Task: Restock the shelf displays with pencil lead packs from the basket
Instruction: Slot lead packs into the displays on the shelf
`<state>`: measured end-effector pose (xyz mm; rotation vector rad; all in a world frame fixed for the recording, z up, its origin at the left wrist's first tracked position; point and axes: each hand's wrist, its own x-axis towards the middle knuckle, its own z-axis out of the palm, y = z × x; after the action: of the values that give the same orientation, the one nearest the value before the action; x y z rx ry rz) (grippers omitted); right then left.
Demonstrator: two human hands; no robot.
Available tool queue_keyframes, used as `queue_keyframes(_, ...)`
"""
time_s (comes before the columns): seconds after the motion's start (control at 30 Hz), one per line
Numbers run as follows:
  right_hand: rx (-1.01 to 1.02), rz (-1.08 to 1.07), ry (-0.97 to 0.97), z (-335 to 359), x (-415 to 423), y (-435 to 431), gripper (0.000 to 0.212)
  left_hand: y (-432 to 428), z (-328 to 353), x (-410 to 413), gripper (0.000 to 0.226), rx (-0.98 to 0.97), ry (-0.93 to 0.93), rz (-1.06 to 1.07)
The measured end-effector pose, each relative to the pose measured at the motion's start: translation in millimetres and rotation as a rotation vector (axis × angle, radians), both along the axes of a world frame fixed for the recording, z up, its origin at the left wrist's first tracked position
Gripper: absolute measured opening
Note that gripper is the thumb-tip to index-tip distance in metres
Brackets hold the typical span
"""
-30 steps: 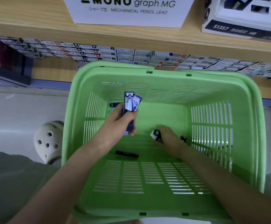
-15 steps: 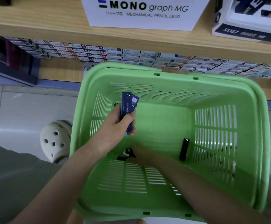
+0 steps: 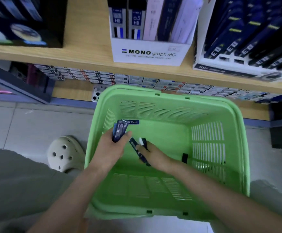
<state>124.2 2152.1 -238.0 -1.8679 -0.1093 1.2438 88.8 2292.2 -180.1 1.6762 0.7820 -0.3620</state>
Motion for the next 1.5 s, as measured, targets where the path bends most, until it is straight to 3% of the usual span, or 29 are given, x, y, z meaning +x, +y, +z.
queue_keyframes(0.17, 0.13, -0.235, -0.109, 60.2, -0.6, 11.9, 0.019, -7.2, 14.0, -10.8, 0.009, -0.029, -0.015, 0.176)
queue_keyframes(0.33, 0.199, -0.201, -0.262, 106.8, -4.8, 23.4, 0.021, -11.8, 33.8, -12.3, 0.016, -0.123, -0.061, 0.24)
queue_keyframes(0.53, 0.11, -0.304, -0.467, 130.2, -2.4, 29.5, 0.011, -20.9, 68.4, -8.1, 0.022, -0.309, -0.173, 0.426)
queue_keyframes(0.7, 0.126, -0.212, -0.518, 145.4, -9.3, 23.4, 0.011, -21.4, 83.7, -9.9, 0.023, -0.276, -0.17, 0.335)
queue_keyframes(0.97, 0.22, -0.309, -0.343, 183.9, -6.7, 0.1, 0.017, -18.0, 112.7, -12.2, 0.013, -0.301, -0.205, 0.402)
queue_keyframes(1.1, 0.156, -0.298, -0.418, 191.9, -5.4, -4.8, 0.015, -17.5, 126.0, -15.6, 0.006, -0.367, -0.214, 0.347)
queue_keyframes(1.23, 0.123, -0.287, -0.473, 199.5, -9.2, -5.4, 0.01, -25.0, 141.1, -17.1, 0.016, -0.385, -0.228, 0.236)
queue_keyframes(1.5, 0.139, -0.266, -0.555, 225.2, -12.0, -7.9, 0.011, -25.7, 168.1, -5.5, 0.012, -0.391, -0.2, 0.282)
